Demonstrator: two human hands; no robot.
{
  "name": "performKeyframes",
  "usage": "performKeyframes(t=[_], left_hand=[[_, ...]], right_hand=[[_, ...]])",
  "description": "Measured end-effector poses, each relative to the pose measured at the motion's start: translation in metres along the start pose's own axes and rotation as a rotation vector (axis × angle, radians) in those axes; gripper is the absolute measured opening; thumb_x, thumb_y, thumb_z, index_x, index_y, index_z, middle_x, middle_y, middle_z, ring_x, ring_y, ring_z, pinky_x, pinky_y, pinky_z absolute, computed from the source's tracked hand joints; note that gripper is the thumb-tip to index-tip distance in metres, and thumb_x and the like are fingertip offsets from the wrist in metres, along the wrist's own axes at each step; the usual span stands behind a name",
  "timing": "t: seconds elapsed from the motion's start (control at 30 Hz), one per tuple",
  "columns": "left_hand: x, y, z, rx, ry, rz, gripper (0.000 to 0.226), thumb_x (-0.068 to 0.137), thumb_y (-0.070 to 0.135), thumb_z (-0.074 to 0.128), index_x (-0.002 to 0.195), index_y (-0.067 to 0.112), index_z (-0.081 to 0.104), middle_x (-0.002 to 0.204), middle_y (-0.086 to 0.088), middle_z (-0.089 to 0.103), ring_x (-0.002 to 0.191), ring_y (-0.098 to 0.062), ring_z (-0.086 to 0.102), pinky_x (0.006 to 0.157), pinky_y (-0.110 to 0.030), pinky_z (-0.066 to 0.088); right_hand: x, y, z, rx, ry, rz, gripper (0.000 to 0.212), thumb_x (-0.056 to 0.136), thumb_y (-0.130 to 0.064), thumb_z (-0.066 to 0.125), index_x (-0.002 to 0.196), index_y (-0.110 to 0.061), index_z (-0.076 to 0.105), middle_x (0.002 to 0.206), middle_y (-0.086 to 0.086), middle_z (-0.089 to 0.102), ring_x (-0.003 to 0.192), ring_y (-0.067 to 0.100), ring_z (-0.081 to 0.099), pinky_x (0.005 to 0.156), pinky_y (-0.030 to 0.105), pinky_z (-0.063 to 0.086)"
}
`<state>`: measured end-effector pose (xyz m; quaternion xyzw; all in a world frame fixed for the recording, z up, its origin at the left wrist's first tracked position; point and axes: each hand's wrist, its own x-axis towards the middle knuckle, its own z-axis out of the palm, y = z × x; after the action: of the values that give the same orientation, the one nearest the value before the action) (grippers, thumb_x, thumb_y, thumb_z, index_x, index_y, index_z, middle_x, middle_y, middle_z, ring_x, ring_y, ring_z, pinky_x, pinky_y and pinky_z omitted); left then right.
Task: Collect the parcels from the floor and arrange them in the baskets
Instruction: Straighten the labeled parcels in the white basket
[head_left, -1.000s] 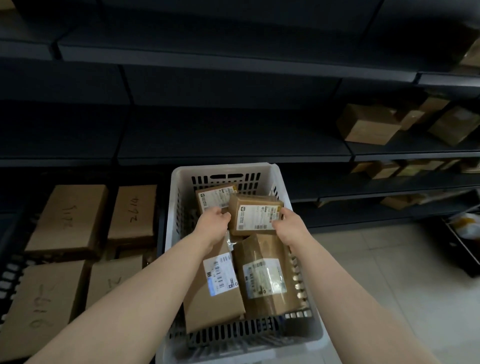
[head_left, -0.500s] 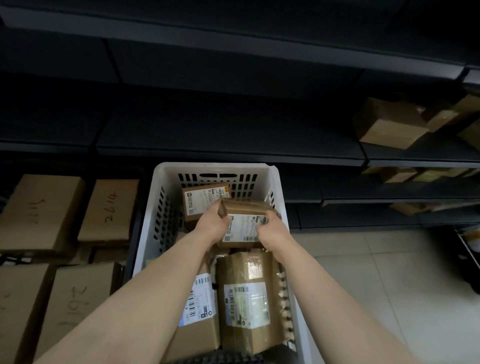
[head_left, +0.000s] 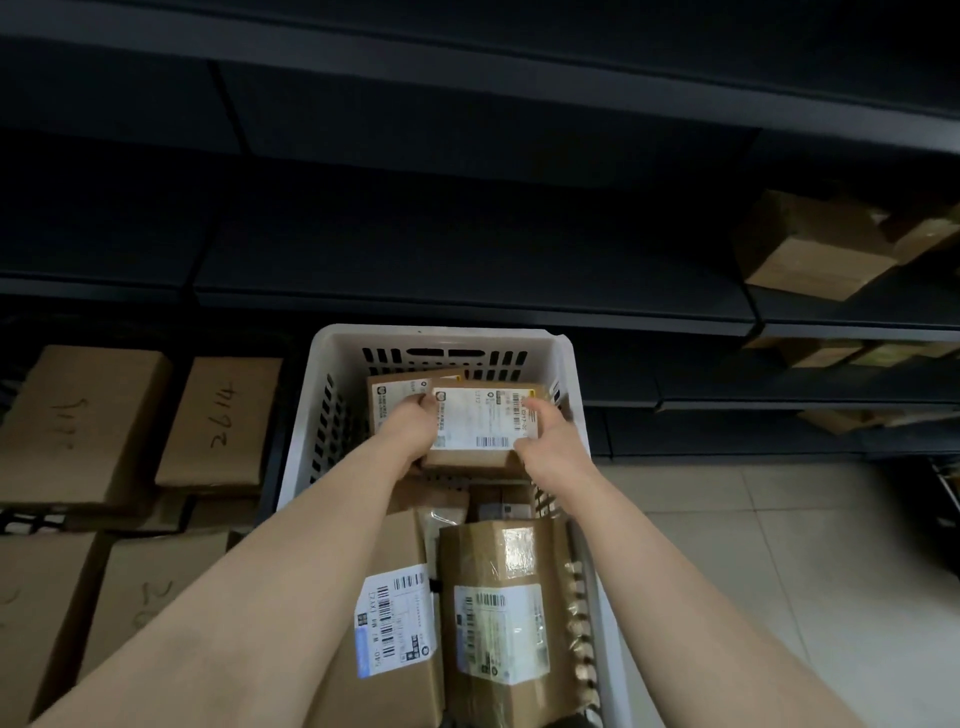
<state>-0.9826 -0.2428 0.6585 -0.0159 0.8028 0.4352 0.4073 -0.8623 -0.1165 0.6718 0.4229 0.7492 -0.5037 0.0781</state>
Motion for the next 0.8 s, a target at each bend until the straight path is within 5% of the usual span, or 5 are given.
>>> performKeyframes(t=[0.1, 0.3, 0.47, 0.63, 0.8], left_hand=[[0.001, 0.004, -0.011, -0.067, -0.017, -0.008, 0.037, 0.104, 0.035, 0.031, 0.136, 0.023, 0.046, 0.111, -0.006, 0.063, 0.089, -0.02, 0.06, 0.071, -0.036, 0.05], [0.006, 0.021, -0.022, -0.12, -0.072, 0.059, 0.039, 0.103, 0.038, 0.037, 0.138, 0.024, 0.045, 0.109, -0.002, 0.064, 0.098, -0.021, 0.06, 0.088, -0.042, 0.049], [0.011, 0.024, -0.023, -0.054, -0.099, 0.144, 0.032, 0.102, 0.028, 0.039, 0.129, 0.023, 0.056, 0.123, -0.005, 0.063, 0.11, -0.022, 0.058, 0.098, -0.042, 0.048], [0.023, 0.002, -0.017, 0.522, -0.079, 0.186, 0.036, 0.1, 0.022, 0.042, 0.134, 0.02, 0.052, 0.132, -0.006, 0.056, 0.118, -0.024, 0.053, 0.098, -0.036, 0.042], [0.038, -0.019, -0.02, 0.747, -0.135, 0.16, 0.04, 0.096, 0.015, 0.044, 0.135, 0.017, 0.049, 0.131, -0.011, 0.055, 0.113, -0.026, 0.054, 0.098, -0.036, 0.045]], right_hand=[[0.004, -0.008, -0.004, -0.048, -0.045, -0.028, 0.083, 0.084, -0.001, 0.065, 0.147, -0.041, 0.028, 0.143, 0.007, 0.038, 0.109, 0.019, 0.058, 0.077, 0.026, 0.058], [-0.003, -0.043, -0.027, -0.566, -0.07, -0.196, 0.123, 0.067, -0.025, 0.086, 0.156, -0.03, 0.001, 0.162, 0.001, -0.006, 0.149, 0.028, 0.009, 0.119, 0.048, 0.022], [0.005, -0.054, -0.035, -0.875, 0.079, -0.241, 0.129, 0.06, -0.036, 0.086, 0.154, -0.03, 0.0, 0.156, 0.005, 0.005, 0.127, 0.027, 0.041, 0.102, 0.042, 0.044], [0.012, -0.056, -0.03, -1.052, 0.218, -0.345, 0.12, 0.062, -0.04, 0.085, 0.151, -0.025, 0.006, 0.15, 0.01, 0.012, 0.118, 0.029, 0.047, 0.095, 0.038, 0.043], [0.021, -0.051, -0.014, -1.173, 0.24, -0.363, 0.114, 0.067, -0.035, 0.083, 0.151, -0.021, 0.008, 0.151, 0.015, 0.011, 0.12, 0.032, 0.046, 0.095, 0.039, 0.044]])
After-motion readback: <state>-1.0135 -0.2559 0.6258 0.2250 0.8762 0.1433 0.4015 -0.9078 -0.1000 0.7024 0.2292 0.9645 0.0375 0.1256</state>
